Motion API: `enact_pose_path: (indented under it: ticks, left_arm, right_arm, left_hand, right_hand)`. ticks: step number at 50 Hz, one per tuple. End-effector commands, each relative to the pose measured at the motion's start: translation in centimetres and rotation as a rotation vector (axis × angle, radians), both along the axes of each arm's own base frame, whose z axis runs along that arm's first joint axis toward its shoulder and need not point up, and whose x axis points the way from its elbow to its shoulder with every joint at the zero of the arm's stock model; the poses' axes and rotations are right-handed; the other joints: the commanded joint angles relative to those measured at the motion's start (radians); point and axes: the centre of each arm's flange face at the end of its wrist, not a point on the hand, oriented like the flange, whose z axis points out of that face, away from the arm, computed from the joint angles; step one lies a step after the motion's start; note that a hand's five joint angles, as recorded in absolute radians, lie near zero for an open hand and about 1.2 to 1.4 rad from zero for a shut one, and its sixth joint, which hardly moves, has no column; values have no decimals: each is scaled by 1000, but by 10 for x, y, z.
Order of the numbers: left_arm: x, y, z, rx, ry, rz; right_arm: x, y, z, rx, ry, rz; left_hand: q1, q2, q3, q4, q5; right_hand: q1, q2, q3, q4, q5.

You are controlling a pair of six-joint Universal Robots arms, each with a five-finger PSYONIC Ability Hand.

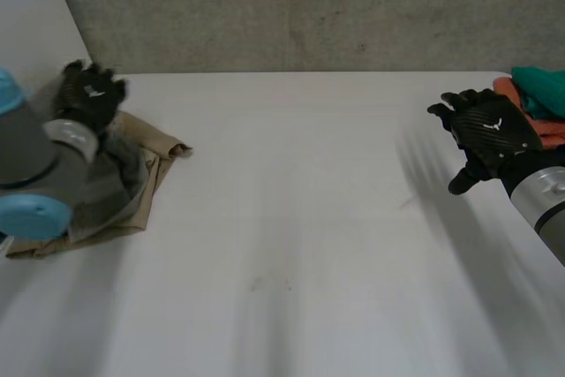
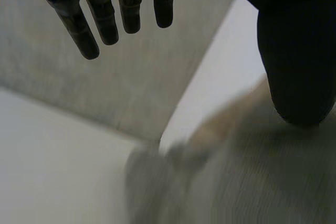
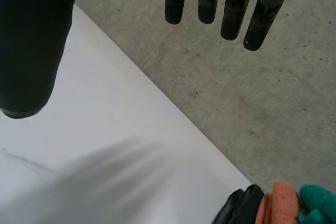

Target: Fold the laundry.

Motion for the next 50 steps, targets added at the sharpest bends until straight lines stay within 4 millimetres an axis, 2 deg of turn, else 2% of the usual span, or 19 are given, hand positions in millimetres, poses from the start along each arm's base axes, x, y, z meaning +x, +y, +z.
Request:
enact_pose_path:
  ticks: [1, 7, 10, 11, 12, 16, 18, 19, 22, 25, 26, 29, 31, 36, 37, 41, 45, 47, 50]
  left_arm:
    - [75, -46, -41, 62, -136, 120]
    - [87, -69, -64, 70, -140, 110]
    - [93, -78, -74, 75, -134, 115]
    - [91, -79, -76, 74, -133, 113]
    - [90, -79, -76, 71, -132, 112]
    - [75, -77, -67, 28, -100, 92]
    - [58, -72, -51, -14, -64, 61]
    - [41, -64, -28, -59, -2, 27]
    - [20, -47, 2, -100, 117, -22]
    - [-6, -19, 39, -124, 300, -99]
    - [-24, -2, 55, -126, 393, -157]
    - [-53, 26, 75, -117, 514, -256]
    - [-81, 57, 85, -72, 616, -349]
    - [-139, 112, 71, 81, 706, -531]
    - [-159, 127, 56, 141, 705, -577]
    - [-204, 162, 12, 269, 667, -674]
    - [-227, 178, -24, 345, 622, -697]
    - [-228, 179, -31, 354, 611, -681]
    - [-225, 181, -22, 342, 612, -659]
  right_arm:
    - [0, 0, -6, 19, 3, 2]
    - [0, -1, -10, 29, 5, 0]
    - [0, -1, -11, 29, 11, 1]
    - [0, -1, -11, 28, 13, 1]
    - [0, -1, -11, 26, 16, 1]
    - [-1, -1, -10, 23, 20, -2]
    - [0, -1, -10, 23, 20, -2]
    - [-1, -1, -10, 23, 20, -3]
    - [-1, -1, -10, 22, 19, -5]
    - [-1, -2, -10, 23, 17, -7]
    - [-2, -2, -10, 23, 17, -10]
    - [-2, -2, -10, 23, 17, -10]
    - [-2, -2, -9, 20, 17, -10]
    - [-2, -2, -9, 23, 16, -13]
    - [-2, -2, -9, 26, 17, -13]
    - [-2, -1, -10, 32, 17, -14]
    - [-1, 0, -10, 34, 17, -14]
    - [-1, -1, -10, 33, 17, -14]
    - [-2, -1, -9, 39, 17, -14]
  left_hand:
    - [120, 107, 113, 111, 114]
    - [290, 277, 283, 280, 284]
    - [645, 631, 638, 635, 639]
    - [965, 952, 958, 956, 960]
    - [1149, 1135, 1142, 1139, 1143]
    - [1174, 1160, 1167, 1164, 1168]
    - [1174, 1160, 1167, 1164, 1168]
    - [1174, 1160, 1167, 1164, 1168]
    - [1174, 1160, 1167, 1164, 1168]
    - [1174, 1160, 1167, 1164, 1168]
    - [1174, 1160, 1167, 1164, 1168]
    - [1174, 1160, 1167, 1164, 1168]
    - [1174, 1160, 1167, 1164, 1168]
    - [1174, 1160, 1167, 1164, 1168]
    - [1174, 1160, 1167, 1164, 1168]
    - [1174, 1160, 1167, 1164, 1168]
    - [-48, -61, -55, -58, -54]
    - [-44, -58, -51, -54, -50]
    - [-48, -61, -55, -58, -54]
  right_hand:
    - [-28, -44, -36, -57, -66]
    - [-28, -44, -36, -57, -66]
    - [-28, -44, -36, -57, -66]
    - [-28, -44, -36, -57, -66]
    - [-28, -44, -36, -57, -66]
    - [-28, -44, -36, -57, -66]
    - [-28, -44, -36, -57, -66]
    - [-28, -44, -36, -57, -66]
    - [-28, -44, -36, -57, -66]
    - [-28, -44, -36, -57, -66]
    - [-28, -44, -36, -57, -66]
    - [-28, -44, -36, -57, -66]
    - [-28, -44, -36, -57, -66]
    - [-28, -44, -36, -57, -66]
    - [-28, -44, -36, -57, -66]
    - [-28, -44, -36, -57, -66]
    - [-28, -44, -36, -57, -66]
    - [-28, -44, -36, -57, -66]
    - [-28, -44, -36, -57, -66]
